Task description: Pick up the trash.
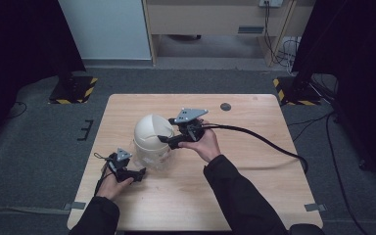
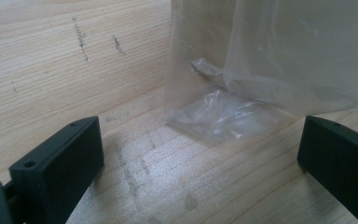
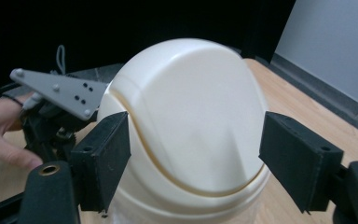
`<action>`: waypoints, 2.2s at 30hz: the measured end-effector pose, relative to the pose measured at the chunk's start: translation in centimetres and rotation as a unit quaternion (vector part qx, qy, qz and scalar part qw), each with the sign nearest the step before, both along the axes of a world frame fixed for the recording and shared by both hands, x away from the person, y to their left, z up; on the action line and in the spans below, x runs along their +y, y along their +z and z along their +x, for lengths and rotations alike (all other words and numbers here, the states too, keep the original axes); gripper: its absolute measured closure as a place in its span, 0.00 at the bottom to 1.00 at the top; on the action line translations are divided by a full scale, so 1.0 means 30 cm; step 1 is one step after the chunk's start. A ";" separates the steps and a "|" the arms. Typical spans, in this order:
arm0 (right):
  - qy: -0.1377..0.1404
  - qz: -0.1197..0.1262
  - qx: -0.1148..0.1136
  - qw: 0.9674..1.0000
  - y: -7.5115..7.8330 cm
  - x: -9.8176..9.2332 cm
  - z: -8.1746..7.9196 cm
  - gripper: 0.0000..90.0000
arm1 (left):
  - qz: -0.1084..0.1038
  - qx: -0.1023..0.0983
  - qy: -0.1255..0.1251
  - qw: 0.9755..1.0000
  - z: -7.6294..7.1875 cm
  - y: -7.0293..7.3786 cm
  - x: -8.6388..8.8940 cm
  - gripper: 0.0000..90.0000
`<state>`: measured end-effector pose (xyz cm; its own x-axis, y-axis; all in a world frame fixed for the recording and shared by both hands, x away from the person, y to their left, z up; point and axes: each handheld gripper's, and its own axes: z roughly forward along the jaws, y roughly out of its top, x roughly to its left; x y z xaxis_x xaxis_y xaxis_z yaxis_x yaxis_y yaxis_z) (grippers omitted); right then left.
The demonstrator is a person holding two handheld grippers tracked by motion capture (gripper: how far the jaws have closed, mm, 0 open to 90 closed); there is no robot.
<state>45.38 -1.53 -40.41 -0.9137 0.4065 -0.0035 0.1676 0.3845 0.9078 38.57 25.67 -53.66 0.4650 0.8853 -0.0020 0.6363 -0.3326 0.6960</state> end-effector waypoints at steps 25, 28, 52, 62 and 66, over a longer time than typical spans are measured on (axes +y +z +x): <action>0.050 0.009 0.066 0.996 -0.104 0.070 0.002 0.19 | 0.000 0.000 0.000 1.000 0.000 0.000 0.000 0.00; 0.048 0.016 0.068 0.996 -0.111 0.076 0.007 0.18 | 0.000 0.000 0.000 1.000 0.000 0.000 0.000 0.00; -0.009 -0.029 -0.020 0.999 0.130 -0.126 -0.050 0.25 | 0.000 0.000 0.000 1.000 0.000 0.000 -0.001 0.00; -0.076 0.014 -0.019 0.997 0.138 -0.328 -0.099 0.31 | 0.001 0.000 0.001 1.000 -0.003 0.000 -0.002 0.00; -0.096 0.014 -0.014 0.995 0.102 -0.419 -0.120 0.33 | 0.001 0.000 0.001 1.000 -0.003 0.000 -0.002 0.00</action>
